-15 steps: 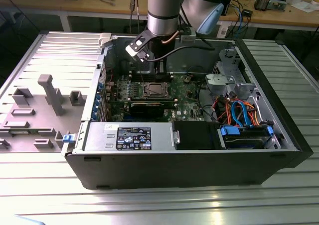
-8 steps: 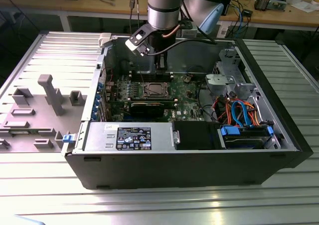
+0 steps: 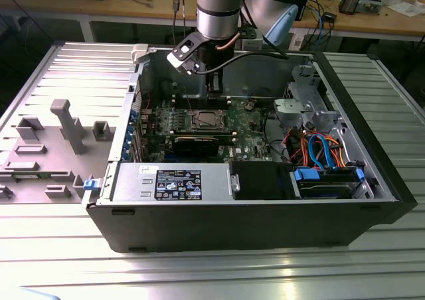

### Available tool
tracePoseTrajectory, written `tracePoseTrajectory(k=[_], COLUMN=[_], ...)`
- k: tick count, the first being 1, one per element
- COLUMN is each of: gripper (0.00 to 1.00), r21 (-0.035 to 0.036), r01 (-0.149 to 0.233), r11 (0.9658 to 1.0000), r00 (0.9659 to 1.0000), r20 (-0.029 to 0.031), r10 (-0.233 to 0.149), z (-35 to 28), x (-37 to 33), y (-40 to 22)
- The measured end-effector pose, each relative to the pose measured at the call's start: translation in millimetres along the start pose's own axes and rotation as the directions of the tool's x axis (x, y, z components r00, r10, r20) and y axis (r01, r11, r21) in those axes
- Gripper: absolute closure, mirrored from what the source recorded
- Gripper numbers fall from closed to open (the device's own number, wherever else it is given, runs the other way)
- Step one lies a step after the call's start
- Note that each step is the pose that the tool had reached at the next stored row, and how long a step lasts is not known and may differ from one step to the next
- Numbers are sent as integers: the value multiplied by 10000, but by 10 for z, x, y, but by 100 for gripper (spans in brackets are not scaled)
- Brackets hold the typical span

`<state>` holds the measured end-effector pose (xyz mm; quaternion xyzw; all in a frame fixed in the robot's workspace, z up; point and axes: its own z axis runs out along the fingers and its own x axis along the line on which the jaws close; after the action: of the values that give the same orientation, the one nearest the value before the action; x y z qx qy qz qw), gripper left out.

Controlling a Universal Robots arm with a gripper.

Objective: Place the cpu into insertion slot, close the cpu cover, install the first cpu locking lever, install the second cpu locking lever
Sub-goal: 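Install the first cpu locking lever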

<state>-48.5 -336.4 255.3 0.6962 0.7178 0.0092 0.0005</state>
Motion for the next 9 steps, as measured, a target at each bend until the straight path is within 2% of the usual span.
tracePoseTrajectory(k=[5,9], gripper=[89,89], r21=[1,10], r01=[121,821], r11=[9999,9966], r00=[9999,9966], r20=[-3,-12], r10=[-121,-821], z=[0,0], x=[0,0], y=[0,0])
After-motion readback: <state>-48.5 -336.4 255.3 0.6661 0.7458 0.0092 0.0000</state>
